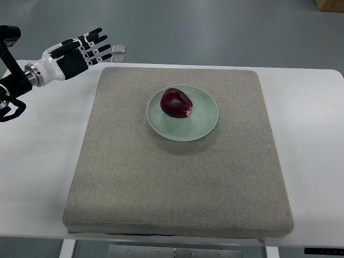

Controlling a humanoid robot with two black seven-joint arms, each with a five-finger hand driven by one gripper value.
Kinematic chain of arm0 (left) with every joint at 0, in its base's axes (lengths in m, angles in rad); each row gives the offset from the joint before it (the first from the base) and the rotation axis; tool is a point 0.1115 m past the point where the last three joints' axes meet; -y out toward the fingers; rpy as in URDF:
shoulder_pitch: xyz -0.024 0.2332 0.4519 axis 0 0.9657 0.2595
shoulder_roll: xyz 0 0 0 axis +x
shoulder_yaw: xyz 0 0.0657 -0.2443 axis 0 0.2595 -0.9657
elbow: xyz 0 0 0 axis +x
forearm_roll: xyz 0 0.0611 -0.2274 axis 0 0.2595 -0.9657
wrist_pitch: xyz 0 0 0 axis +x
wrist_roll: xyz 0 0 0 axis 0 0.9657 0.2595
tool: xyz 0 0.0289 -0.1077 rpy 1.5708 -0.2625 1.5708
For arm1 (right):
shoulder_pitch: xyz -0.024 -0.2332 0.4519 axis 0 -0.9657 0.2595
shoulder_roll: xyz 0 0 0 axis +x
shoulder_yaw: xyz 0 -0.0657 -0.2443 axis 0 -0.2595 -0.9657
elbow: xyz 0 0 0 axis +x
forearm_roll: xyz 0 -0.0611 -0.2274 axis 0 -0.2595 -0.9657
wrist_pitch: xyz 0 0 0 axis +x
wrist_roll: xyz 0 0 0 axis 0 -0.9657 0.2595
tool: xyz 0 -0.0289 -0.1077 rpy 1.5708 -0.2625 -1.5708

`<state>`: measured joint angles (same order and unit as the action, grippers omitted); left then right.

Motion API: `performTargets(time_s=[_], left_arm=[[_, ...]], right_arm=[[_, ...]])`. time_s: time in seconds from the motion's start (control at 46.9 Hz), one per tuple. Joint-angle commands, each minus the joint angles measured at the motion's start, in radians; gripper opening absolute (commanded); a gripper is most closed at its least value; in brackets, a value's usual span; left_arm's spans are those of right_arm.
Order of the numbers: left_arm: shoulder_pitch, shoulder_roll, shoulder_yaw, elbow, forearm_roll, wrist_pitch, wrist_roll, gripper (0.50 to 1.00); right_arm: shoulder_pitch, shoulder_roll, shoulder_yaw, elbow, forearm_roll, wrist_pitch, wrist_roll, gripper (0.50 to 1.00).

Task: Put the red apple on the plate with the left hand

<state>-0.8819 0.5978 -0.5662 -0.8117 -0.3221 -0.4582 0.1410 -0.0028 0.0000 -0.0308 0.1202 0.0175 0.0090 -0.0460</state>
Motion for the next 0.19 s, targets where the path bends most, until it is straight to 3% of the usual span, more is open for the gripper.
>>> performTargets(time_s=[0.0,0.171], left_arm=[[0.0,0.0,0.0,-0.001,0.0,0.001,-0.001,1.0],[0.0,0.0,0.0,-0.001,0.003,0.003,-0.003,1.0]], right_arm=[[0.0,0.0,0.0,0.004,-0.001,-0.001,0.0,0.932],[-0.002,0.0,0.0,0.004,-0.001,-0.001,0.0,0.932]])
